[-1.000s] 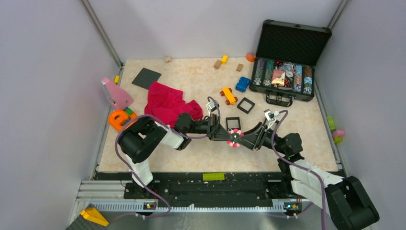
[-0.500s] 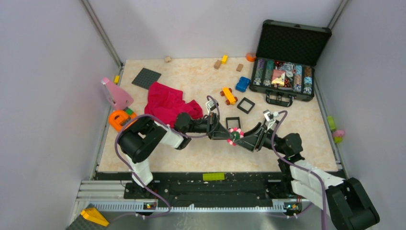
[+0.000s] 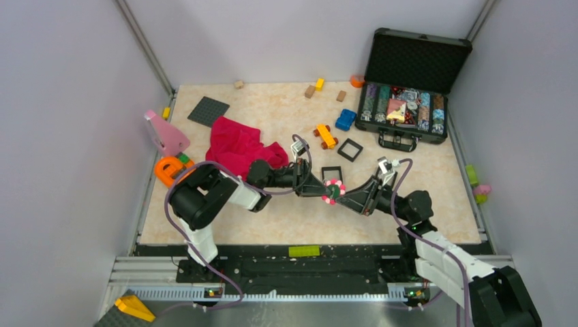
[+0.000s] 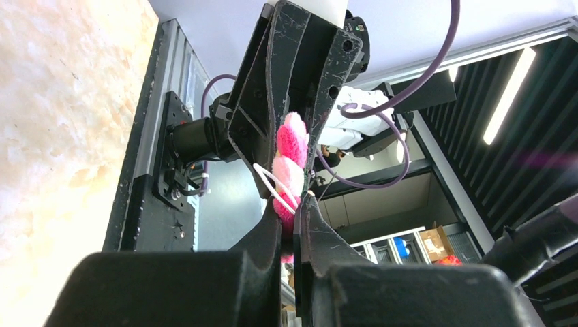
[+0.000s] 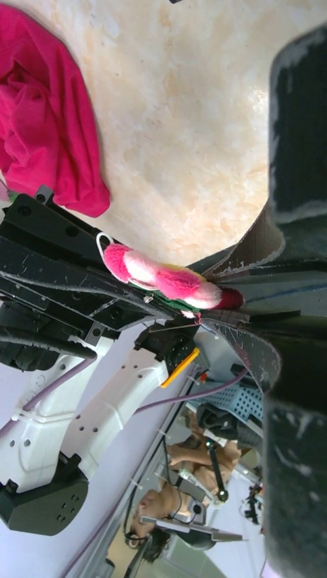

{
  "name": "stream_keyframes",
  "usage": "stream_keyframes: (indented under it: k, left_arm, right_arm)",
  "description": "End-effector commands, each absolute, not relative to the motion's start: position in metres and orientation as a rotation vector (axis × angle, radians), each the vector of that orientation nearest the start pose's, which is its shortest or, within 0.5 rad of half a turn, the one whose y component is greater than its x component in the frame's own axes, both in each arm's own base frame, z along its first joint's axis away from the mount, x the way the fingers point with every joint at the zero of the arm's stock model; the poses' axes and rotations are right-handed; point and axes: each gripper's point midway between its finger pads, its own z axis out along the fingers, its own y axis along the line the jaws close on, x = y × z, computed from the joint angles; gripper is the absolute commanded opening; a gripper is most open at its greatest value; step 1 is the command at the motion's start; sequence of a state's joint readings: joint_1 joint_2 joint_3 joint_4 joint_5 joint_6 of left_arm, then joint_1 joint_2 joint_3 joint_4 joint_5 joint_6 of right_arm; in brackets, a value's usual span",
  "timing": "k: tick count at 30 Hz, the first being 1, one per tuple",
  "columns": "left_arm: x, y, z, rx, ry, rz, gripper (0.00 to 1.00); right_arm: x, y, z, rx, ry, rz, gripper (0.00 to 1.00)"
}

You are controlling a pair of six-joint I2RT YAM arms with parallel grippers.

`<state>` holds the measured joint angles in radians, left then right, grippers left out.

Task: Remove the brooch from the garment
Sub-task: Close the brooch.

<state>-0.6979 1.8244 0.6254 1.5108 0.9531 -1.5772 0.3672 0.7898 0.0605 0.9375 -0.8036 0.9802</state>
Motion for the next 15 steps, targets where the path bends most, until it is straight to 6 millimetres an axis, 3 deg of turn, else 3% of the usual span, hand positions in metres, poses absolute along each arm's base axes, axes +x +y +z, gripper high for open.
stream_keyframes:
  k: [1, 9, 15]
  left_arm:
    - [0.1718, -0.3603, 0.2141, 0.385, 1.847, -2.315, 0.00]
    - [0.1720, -0.3587, 0.2132, 0.386, 1.847, -2.311, 0.09]
    - [0.1740, -0.3555, 0.2146, 0.380, 1.836, -2.314, 0.13]
  right_arm:
    - [0.1654, 0.2216, 0.2059, -0.286, 1.584, 1.605, 0.12]
    - [0.1673, 0.2203, 0.2051, -0.262, 1.595, 1.612, 0.01]
    - [0.1671, 0.2192, 0.2032, -0.255, 1.606, 1.612, 0.00]
